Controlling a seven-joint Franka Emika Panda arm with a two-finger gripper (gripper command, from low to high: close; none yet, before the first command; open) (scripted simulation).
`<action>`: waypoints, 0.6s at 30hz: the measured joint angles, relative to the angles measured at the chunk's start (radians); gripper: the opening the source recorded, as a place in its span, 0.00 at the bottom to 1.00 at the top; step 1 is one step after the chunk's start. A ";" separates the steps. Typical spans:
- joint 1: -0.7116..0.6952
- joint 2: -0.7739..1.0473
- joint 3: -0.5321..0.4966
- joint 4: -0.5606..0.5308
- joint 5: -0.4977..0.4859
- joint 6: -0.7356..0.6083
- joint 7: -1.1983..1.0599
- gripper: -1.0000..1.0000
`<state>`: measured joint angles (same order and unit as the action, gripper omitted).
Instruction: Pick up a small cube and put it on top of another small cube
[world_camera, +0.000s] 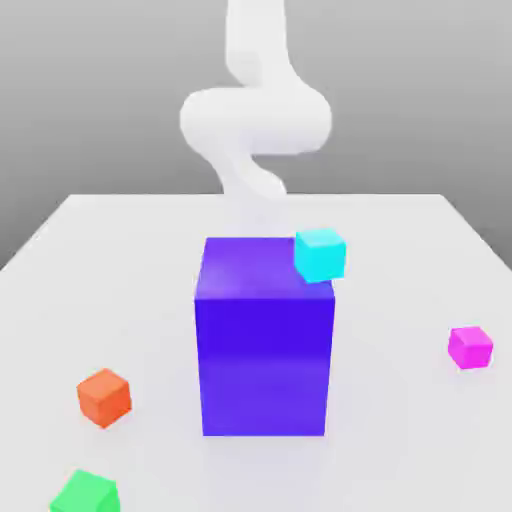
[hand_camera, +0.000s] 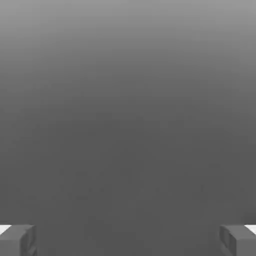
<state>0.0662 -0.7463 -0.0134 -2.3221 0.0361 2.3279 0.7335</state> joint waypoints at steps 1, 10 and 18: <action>0.028 0.023 -0.005 -0.010 0.015 0.012 -0.028 0.50; 0.254 0.221 -0.021 -0.088 0.138 0.109 -0.262 0.50; 0.421 0.396 0.013 -0.157 0.226 0.192 -0.452 0.50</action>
<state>0.4874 -0.3505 -0.0001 -2.4787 0.2618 2.5198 0.2812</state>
